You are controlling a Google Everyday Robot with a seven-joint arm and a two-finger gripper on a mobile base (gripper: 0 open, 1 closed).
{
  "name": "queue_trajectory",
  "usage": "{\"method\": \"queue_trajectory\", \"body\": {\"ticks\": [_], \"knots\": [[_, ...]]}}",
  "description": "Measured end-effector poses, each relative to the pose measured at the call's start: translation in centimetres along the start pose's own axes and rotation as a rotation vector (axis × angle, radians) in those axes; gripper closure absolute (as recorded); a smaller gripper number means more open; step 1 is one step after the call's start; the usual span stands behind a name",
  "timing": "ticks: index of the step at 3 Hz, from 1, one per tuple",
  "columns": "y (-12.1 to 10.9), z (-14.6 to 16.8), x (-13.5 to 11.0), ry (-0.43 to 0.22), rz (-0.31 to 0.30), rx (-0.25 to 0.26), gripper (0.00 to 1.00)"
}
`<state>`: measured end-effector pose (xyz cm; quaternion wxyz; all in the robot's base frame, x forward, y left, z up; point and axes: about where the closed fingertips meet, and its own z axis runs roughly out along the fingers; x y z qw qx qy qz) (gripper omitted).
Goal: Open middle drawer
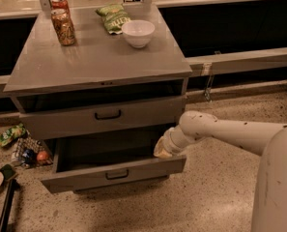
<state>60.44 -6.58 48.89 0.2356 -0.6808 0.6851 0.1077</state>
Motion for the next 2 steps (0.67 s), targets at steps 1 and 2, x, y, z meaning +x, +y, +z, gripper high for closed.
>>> {"method": "queue_trajectory", "body": {"ticks": [1,2], "knots": [[-2.0,0.9,0.3,-0.005,-0.057,0.079,1.00],[-3.9,2.4,0.1,-0.015,-0.150,0.119,1.00]]}}
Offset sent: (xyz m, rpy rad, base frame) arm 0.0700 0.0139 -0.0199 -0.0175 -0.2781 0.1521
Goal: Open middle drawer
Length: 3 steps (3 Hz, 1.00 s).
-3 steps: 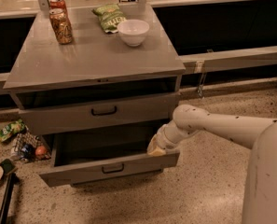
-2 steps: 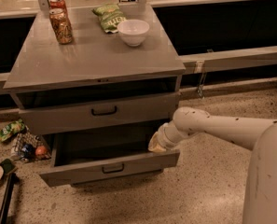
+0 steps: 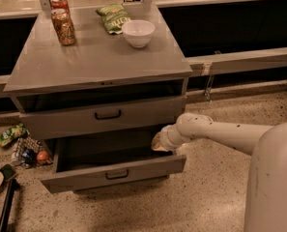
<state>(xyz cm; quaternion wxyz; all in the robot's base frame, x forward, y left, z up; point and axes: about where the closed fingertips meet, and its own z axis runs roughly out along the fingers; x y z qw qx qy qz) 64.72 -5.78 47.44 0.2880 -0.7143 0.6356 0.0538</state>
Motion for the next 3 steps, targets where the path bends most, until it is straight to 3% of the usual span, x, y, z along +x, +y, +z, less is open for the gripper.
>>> {"method": "queue_trajectory", "body": {"ticks": [1,3], "knots": [[-0.6,2.0,0.1,-0.026,-0.053,-0.005,1.00],[0.2,6.2,0.5,-0.094,-0.077,-0.067,1.00]]}}
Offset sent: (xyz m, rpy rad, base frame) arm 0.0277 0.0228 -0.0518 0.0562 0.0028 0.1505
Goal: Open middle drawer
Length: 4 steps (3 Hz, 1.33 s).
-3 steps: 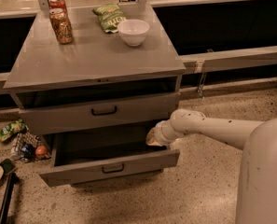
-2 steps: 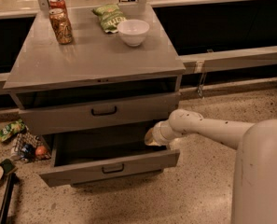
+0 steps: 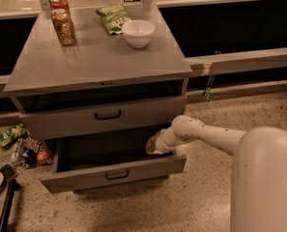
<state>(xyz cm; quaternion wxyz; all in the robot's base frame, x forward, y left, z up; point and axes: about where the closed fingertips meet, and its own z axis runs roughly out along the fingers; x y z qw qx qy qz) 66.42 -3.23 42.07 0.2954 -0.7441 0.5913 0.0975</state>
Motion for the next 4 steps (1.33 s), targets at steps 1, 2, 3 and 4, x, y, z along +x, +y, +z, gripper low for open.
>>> {"method": "queue_trajectory", "body": {"ticks": [1,2,3,4], "knots": [[0.9,2.2,0.0,-0.041,0.017,-0.045,1.00],[2.6,3.2,-0.8,-0.092,0.053,-0.121,1.00],[4.4,3.0,-1.6,-0.124,0.099,-0.180,1.00],[7.8,2.4,-4.0,-0.170,0.169,-0.270,1.00]]}}
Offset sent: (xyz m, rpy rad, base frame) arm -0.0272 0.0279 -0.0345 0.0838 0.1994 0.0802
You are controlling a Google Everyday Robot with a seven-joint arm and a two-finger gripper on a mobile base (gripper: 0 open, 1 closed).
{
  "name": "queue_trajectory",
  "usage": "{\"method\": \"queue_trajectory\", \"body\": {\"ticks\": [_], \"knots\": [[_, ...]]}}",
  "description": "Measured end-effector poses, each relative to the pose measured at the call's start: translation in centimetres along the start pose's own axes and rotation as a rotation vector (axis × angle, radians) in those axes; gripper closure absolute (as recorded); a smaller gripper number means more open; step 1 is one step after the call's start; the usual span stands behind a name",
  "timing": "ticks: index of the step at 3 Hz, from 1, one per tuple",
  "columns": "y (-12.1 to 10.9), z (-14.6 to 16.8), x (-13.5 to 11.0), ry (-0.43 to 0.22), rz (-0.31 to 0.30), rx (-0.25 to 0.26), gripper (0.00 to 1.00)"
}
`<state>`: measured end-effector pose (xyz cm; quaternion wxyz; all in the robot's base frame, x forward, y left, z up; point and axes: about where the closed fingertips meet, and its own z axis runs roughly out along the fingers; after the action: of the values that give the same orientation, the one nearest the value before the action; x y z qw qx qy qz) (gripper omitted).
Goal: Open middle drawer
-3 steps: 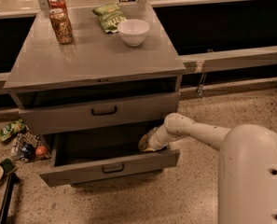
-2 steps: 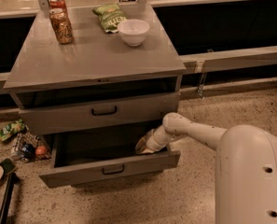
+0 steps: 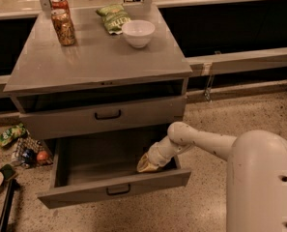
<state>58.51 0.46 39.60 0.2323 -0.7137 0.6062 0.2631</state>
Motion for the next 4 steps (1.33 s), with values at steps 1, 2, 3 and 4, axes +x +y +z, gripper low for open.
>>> {"method": "queue_trajectory", "body": {"ticks": [1,2,3,4], "knots": [[0.6,0.1,-0.2,-0.007,0.011,-0.012,1.00],[5.2,0.9,-1.8,-0.060,0.098,-0.110,1.00],[5.4,0.9,-1.9,-0.062,0.101,-0.114,1.00],[6.6,-0.4,-2.4,-0.068,0.143,-0.086,1.00]]}}
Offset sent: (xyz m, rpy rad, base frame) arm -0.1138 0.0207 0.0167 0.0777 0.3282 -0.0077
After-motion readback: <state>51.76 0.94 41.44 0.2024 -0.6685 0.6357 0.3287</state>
